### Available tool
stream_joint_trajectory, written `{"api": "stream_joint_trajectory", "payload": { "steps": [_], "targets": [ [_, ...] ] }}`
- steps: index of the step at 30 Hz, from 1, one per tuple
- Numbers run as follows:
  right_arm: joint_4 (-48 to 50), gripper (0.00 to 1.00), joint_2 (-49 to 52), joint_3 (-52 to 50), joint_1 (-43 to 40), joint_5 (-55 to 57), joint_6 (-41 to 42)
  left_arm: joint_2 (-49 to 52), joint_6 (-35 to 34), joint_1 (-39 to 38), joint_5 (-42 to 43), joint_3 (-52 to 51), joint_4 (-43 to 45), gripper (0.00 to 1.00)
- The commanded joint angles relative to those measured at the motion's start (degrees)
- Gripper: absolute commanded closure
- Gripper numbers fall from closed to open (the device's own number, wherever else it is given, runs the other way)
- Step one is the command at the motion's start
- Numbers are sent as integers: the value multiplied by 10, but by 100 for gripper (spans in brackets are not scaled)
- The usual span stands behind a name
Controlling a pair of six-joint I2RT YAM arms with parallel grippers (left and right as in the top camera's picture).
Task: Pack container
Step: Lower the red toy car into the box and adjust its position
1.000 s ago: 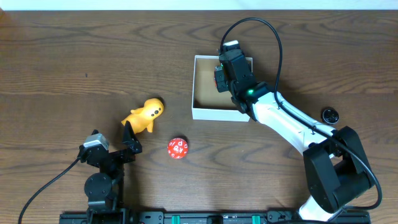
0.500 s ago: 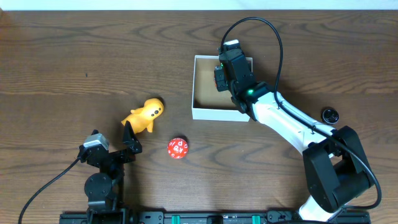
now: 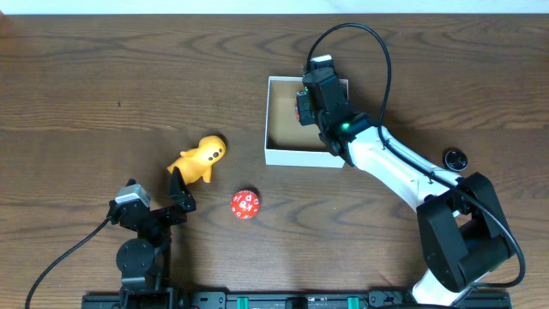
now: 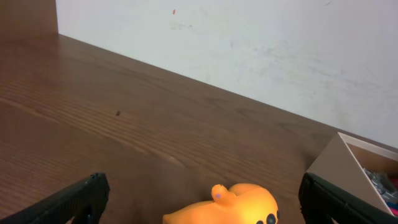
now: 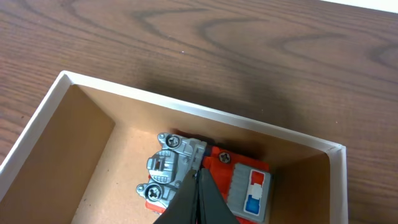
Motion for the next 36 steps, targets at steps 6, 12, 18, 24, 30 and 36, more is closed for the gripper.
{"api": "stream_joint_trajectory", "payload": {
  "steps": [6,12,18,24,30,36],
  "targets": [
    [2,99,12,10,-4,14,17,-4,9,-1,-5,-12,-21,2],
    [2,99,23,10,-4,14,18,-4,9,-1,-5,-12,-21,2],
    [2,99,26,10,-9,15,17,-4,9,-1,-5,-12,-21,2],
    [-3,99,33,10,-15,28,17,-4,9,-1,-5,-12,-21,2],
    [-4,99,46,10,-15,27,17,-4,9,-1,-5,-12,-21,2],
    [-3,99,48,10,-15,27,17,-4,9,-1,-5,-12,-21,2]
  ]
}}
